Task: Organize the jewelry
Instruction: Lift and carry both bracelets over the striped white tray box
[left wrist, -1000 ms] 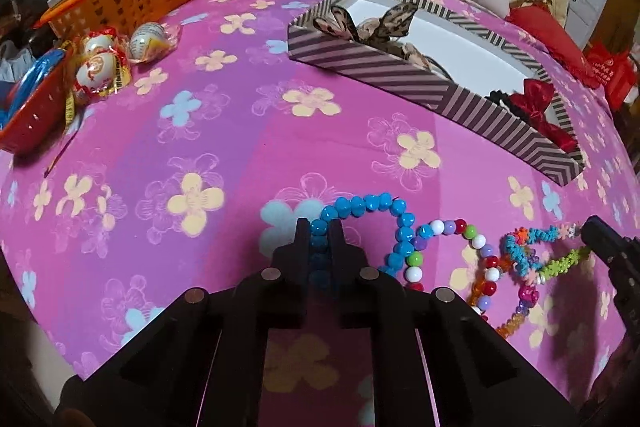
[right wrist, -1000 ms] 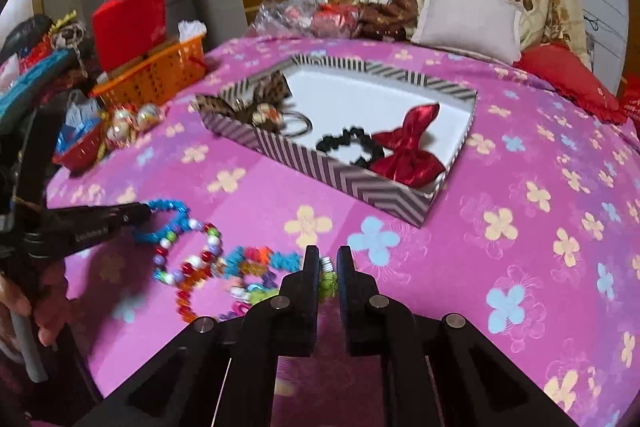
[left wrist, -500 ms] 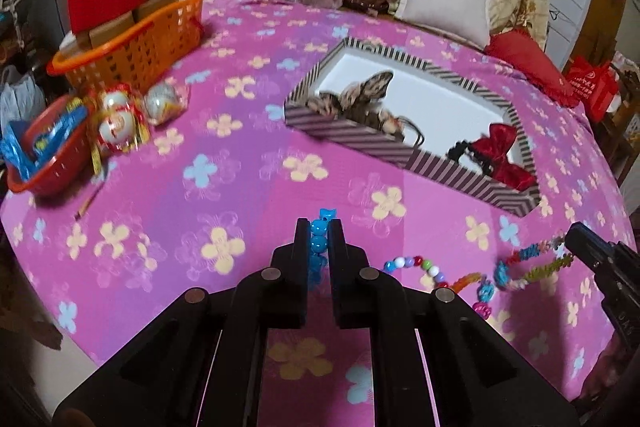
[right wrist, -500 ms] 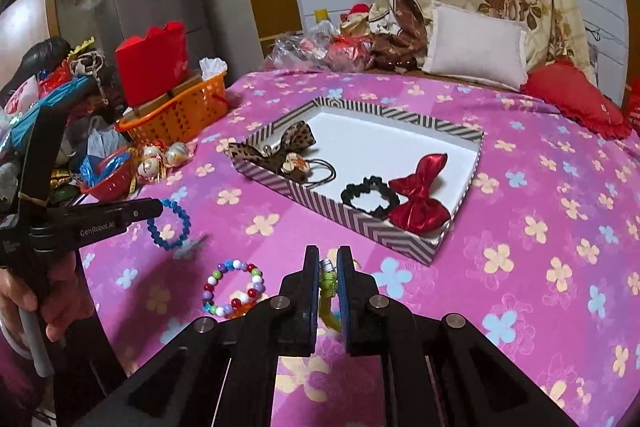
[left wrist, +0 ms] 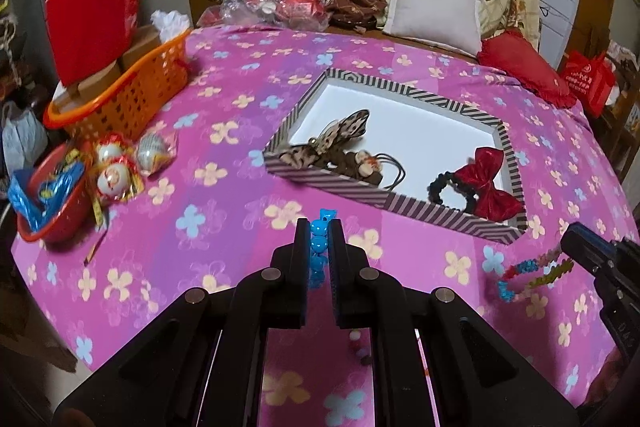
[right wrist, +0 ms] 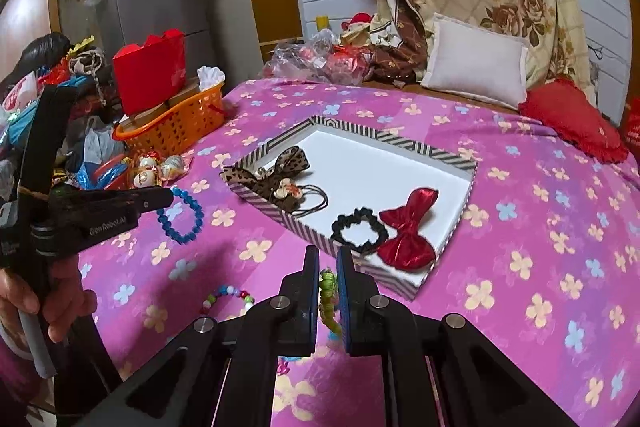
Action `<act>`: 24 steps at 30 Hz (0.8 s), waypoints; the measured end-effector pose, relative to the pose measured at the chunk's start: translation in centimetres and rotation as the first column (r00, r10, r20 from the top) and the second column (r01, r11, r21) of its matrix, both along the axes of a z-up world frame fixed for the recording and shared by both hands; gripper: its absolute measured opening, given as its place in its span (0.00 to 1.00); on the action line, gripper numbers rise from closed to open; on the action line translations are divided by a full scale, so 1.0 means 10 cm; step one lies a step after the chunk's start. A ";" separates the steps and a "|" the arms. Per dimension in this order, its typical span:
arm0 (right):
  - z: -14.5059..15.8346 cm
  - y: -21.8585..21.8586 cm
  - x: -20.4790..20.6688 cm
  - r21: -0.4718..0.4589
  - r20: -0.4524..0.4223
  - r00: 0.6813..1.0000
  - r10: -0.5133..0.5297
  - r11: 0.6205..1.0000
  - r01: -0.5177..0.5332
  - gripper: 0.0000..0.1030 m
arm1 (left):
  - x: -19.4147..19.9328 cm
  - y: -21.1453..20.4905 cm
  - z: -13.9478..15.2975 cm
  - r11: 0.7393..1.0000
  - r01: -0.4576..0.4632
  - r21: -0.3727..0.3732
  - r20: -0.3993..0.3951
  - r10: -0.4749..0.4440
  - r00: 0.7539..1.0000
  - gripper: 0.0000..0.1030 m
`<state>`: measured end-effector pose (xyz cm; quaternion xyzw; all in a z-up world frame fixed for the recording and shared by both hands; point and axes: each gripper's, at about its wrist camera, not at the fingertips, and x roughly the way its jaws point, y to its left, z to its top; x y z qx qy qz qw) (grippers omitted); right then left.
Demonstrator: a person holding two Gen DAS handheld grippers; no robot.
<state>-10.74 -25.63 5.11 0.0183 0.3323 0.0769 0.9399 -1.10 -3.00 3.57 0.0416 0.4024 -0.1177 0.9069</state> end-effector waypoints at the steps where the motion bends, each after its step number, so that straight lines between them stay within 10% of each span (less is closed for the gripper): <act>1: 0.02 -0.01 0.03 -0.004 0.001 1.000 0.000 1.000 0.000 0.08 | 0.02 -0.04 0.00 1.000 0.004 0.006 0.004 -0.004 1.000 0.07; 24: 0.22 -0.20 0.73 -0.054 0.009 1.000 -0.023 0.998 0.023 0.08 | 0.64 -0.60 0.12 0.997 0.033 0.066 0.027 -0.035 0.999 0.07</act>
